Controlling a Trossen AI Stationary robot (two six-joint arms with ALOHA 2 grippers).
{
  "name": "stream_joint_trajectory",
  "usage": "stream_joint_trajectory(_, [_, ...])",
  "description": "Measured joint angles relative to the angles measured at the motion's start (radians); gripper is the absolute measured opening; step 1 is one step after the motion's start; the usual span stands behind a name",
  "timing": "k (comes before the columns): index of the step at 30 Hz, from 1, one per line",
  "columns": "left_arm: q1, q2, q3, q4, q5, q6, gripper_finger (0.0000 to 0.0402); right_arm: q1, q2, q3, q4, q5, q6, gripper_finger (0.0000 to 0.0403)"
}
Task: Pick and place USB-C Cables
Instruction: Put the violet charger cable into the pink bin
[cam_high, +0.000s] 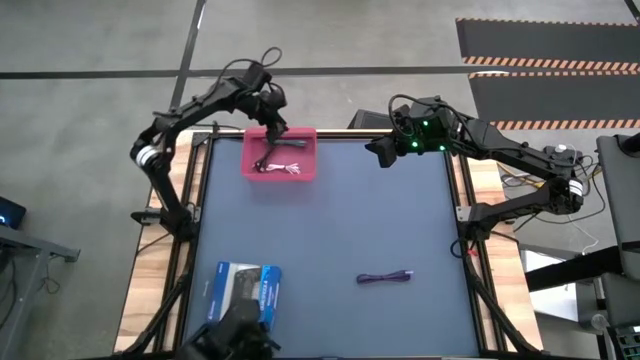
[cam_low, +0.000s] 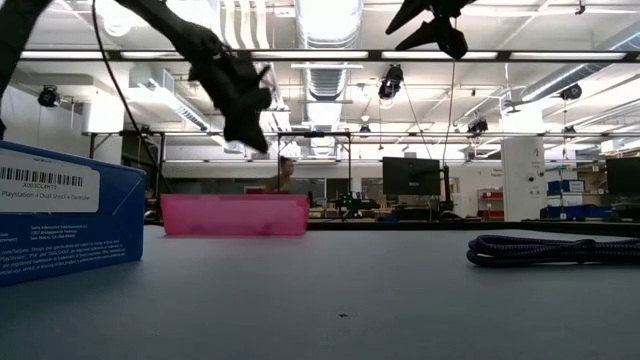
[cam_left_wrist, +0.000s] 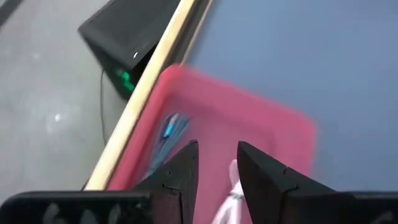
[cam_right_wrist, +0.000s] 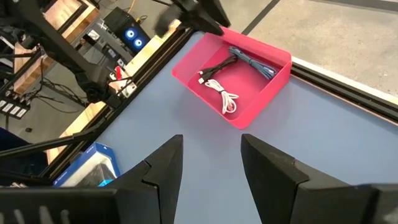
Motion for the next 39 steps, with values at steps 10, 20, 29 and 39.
stream_joint_trajectory(10, [-0.162,-0.198,-0.001,0.036,0.009,-0.119,0.0093,0.009,0.026,0.000,-0.022,-0.222,0.024,0.0153])
stream_joint_trajectory(20, [-0.354,-0.324,-0.009,0.149,-0.001,-0.289,0.0093,0.204,0.030,0.000,-0.291,-0.287,0.023,0.0153])
stream_joint_trajectory(29, [-0.496,-0.393,-0.099,0.339,-0.011,-0.370,0.0093,0.465,0.030,-0.042,-0.435,-0.067,-0.087,0.0150])
stream_joint_trajectory(39, [-0.572,-0.490,-0.257,0.481,-0.039,-0.456,0.0093,0.718,0.030,-0.215,-0.314,0.024,0.022,0.0133])
